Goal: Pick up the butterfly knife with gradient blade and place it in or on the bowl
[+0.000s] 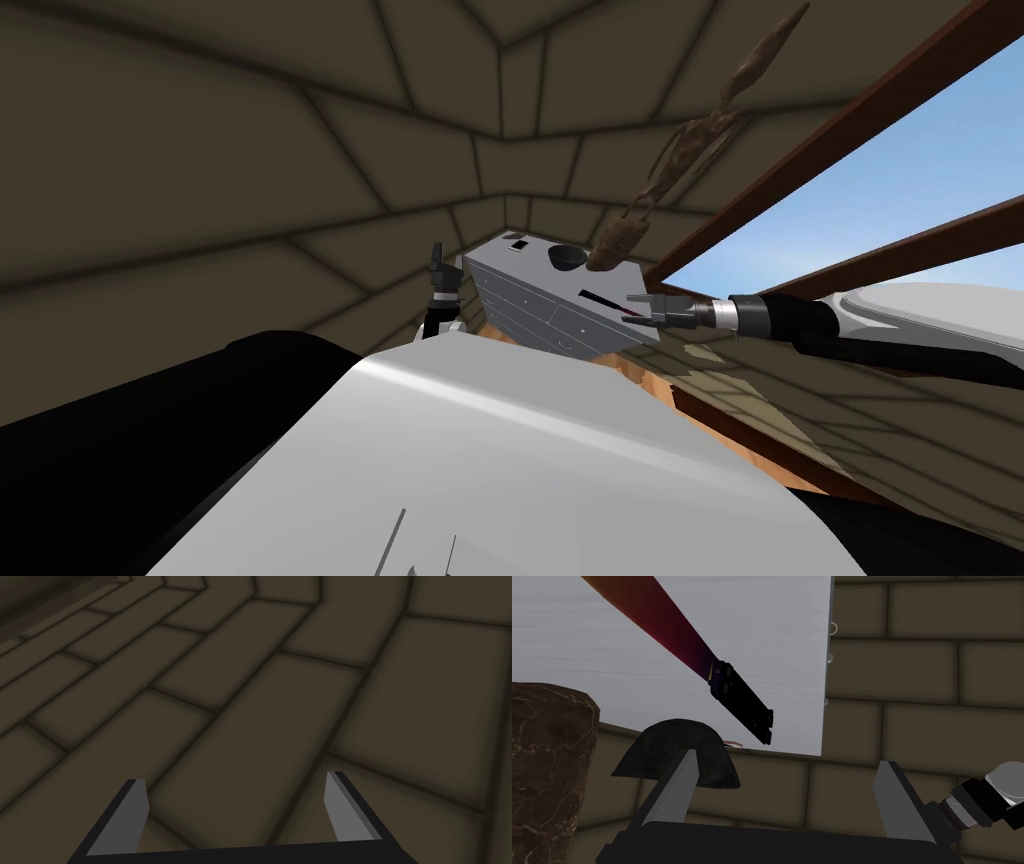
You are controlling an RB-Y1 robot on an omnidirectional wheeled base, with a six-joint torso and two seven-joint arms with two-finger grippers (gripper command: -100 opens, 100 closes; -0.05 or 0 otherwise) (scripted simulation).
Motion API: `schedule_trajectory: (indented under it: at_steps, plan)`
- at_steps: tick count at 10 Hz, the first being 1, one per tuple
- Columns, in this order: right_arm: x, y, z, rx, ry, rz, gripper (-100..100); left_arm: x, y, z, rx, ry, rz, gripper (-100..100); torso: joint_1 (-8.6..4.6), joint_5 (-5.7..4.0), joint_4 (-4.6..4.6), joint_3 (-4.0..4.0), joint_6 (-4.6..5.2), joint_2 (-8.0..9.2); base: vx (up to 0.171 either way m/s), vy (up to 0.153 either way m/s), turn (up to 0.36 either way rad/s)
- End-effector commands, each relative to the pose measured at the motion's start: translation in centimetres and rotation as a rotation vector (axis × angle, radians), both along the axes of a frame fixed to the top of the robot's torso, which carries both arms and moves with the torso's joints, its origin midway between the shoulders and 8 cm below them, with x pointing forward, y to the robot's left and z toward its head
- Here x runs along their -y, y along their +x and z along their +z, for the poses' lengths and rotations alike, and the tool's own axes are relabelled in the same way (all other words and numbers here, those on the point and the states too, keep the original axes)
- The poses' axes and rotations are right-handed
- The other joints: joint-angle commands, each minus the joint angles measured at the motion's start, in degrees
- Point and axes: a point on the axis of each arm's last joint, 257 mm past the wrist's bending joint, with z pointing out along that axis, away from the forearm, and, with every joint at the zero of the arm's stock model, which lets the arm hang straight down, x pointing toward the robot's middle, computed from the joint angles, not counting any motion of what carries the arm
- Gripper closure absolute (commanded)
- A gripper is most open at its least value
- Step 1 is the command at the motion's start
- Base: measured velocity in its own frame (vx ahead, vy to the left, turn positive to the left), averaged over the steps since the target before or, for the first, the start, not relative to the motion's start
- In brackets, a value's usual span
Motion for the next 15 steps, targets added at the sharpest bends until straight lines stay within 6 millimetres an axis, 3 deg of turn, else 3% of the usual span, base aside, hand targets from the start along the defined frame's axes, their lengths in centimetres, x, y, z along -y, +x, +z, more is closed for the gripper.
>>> schedule_trajectory:
  at_steps: [1, 3, 8, 10, 15]
  plan:
    - [1.1, -0.1, -0.5, -0.037, -0.056, 0.003, -100, 0.0, 0.0, 0.0, 0.0, 0.0, 0.0, 0, 0.0, 0.0, 0.0, 0.0, 0.0, 0.0, 0.037, 0.08, 0.034]
    - [0.9, 0.0, -0.4, -0.045, -0.092, 0.026, -100, 0.0, 0.0, 0.0, 0.0, 0.0, 0.0, 0, 0.08, 0.02, -0.01, -0.03, 0.0, -0.05, 0.024, 0.042, 0.006]
    - [3.5, -0.1, -1.5, -0.139, -0.247, 0.041, -100, 0.0, 0.0, 0.0, 0.0, 0.0, 0.0, 0, 0.06, 0.01, -0.01, -0.03, 0.0, -0.04, 0.026, 0.056, 0.022]
    - [3.4, 0.1, -1.2, -0.144, -0.277, 0.06, -100, 0.0, 0.0, 0.0, 0.0, 0.0, 0.0, 0, 0.06, 0.01, 0.0, 0.0, 0.01, 0.0, 0.016, 0.04, 0.003]
    - [5.4, 0.1, -2.0, -0.227, -0.417, 0.079, -100, 0.0, 0.0, 0.0, 0.0, 0.0, 0.0, 0, 0.04, 0.0, -0.01, -0.01, 0.01, -0.02, 0.028, 0.053, 0.014]
